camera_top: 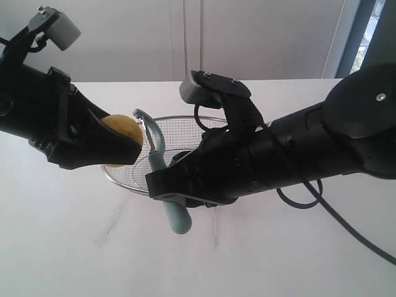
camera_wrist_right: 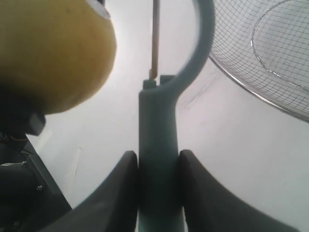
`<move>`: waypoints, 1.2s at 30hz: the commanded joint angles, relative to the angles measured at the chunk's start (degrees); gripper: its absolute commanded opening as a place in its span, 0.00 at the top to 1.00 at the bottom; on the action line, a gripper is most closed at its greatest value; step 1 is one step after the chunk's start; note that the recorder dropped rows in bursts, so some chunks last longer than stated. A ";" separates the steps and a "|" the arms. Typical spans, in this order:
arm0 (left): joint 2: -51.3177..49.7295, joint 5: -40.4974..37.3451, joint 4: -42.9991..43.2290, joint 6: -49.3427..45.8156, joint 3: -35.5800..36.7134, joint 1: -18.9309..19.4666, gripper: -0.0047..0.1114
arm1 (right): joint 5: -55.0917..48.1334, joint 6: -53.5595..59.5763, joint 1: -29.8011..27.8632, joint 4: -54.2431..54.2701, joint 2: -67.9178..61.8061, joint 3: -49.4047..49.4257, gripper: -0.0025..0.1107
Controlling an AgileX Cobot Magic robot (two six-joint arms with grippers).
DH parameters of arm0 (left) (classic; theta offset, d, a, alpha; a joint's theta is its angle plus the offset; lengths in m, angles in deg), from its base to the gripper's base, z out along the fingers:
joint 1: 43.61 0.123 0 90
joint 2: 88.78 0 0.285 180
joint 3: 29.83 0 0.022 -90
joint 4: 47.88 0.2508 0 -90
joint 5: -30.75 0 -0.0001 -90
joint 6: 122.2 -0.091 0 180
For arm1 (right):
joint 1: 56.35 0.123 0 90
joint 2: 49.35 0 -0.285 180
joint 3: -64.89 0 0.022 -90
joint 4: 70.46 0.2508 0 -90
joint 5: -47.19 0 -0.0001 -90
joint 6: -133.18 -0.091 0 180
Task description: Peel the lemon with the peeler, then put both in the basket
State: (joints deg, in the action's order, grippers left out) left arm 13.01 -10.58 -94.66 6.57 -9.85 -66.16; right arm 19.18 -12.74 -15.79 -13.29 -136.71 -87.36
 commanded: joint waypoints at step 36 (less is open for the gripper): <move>-1.30 6.46 -5.53 -1.66 1.57 0.18 0.96 | 4.64 -0.96 0.03 1.22 -3.39 0.26 0.98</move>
State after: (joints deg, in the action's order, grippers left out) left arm 11.54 -3.78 -97.77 5.11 -8.52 -66.16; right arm 23.13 -13.22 -15.79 -12.50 -138.19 -87.36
